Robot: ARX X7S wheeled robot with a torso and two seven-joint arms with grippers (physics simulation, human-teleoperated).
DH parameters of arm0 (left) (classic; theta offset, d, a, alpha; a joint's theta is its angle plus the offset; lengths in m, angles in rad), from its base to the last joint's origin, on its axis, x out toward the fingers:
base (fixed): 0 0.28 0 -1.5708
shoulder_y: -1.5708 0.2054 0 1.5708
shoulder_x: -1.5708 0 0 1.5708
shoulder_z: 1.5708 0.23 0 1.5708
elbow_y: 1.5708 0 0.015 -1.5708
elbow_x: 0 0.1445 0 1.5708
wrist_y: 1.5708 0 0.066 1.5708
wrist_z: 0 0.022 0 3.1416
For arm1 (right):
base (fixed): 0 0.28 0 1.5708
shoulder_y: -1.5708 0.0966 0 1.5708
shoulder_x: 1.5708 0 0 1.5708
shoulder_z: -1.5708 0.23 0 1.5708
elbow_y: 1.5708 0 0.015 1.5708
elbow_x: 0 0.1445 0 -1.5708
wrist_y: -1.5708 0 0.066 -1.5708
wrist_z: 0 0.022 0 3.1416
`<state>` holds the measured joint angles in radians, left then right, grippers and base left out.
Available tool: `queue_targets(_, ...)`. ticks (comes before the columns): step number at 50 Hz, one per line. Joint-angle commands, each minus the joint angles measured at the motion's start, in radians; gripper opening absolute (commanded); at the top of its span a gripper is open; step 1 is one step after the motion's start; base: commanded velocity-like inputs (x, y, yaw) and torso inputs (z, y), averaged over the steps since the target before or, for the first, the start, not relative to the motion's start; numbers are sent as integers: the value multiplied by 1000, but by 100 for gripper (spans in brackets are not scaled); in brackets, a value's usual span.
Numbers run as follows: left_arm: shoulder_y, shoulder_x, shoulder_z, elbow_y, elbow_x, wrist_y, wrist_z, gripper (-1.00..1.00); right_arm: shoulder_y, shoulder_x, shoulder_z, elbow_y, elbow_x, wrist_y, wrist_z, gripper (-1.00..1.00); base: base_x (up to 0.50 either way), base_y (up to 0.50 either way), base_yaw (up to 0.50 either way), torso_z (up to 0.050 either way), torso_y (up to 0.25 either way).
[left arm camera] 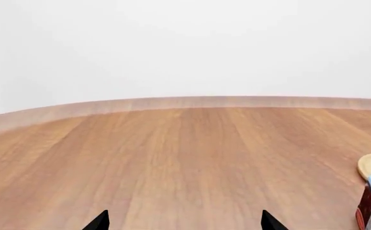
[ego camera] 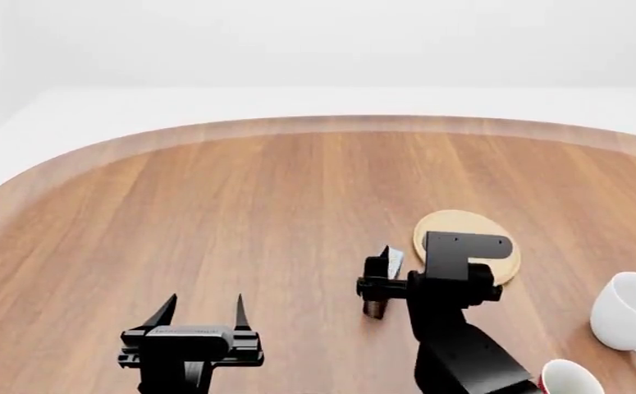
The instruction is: Put the chocolate pudding to the left of the plate.
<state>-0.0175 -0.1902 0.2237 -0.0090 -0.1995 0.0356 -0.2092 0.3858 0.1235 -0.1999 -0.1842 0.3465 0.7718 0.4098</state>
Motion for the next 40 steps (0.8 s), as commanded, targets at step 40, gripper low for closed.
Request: queue_targets(40, -3, -21, 20, -4, -38, 19, 0, 100, 625, -122, -464, 1158, 636, -345, 348, 100, 0, 0, 0, 0, 0)
